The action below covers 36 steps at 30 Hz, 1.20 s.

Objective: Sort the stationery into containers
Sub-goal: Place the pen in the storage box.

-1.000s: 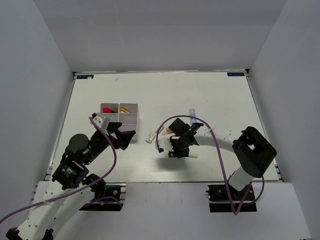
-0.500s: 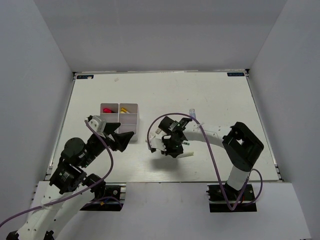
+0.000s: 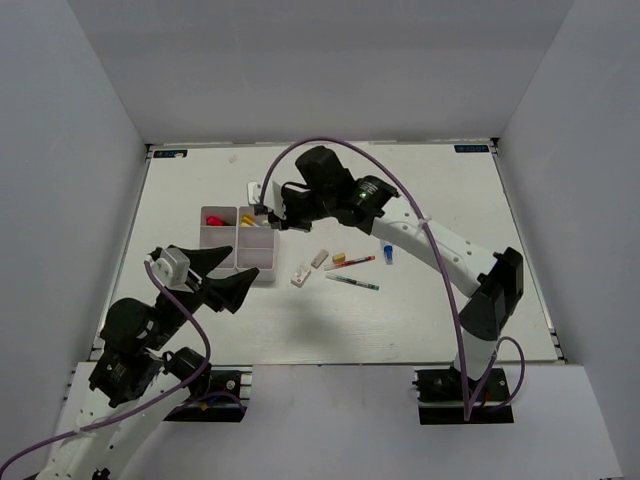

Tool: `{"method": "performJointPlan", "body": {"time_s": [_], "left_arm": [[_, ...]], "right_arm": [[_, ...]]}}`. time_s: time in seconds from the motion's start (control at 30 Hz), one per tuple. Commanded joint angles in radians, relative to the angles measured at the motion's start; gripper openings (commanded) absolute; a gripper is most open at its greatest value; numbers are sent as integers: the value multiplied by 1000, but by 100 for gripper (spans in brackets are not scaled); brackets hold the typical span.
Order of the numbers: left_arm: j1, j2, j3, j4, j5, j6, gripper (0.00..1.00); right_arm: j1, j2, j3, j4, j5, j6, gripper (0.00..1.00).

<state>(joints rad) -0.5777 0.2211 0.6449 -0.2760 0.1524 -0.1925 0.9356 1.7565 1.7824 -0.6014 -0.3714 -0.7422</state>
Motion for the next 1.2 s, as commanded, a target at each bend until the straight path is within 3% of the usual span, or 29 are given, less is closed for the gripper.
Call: {"method": "performJointPlan", "body": {"time_s": [0.0,0.13,0.47,1.0,1.13,1.17], "left_arm": [[6,-20,-14,14,9,10,84],[6,-41,-14,23,-1,19,84],[6,-63,-24,34,-1,28,84],[15,-45,-24,34,9,28,84],[24,-34,-24,34,9,28,84],[24,-34,-24,34,9,28,84]], "right_arm": [[0,78,84,103,-62,30,0],[0,210,271,136,-126,43,0],[-26,460,498,256,-261,49,0],[-150,574,489,359,-452,132,0],[-167,580,476,364,-503,158,16],[-169,583,476,359,-523,158,16]]}}
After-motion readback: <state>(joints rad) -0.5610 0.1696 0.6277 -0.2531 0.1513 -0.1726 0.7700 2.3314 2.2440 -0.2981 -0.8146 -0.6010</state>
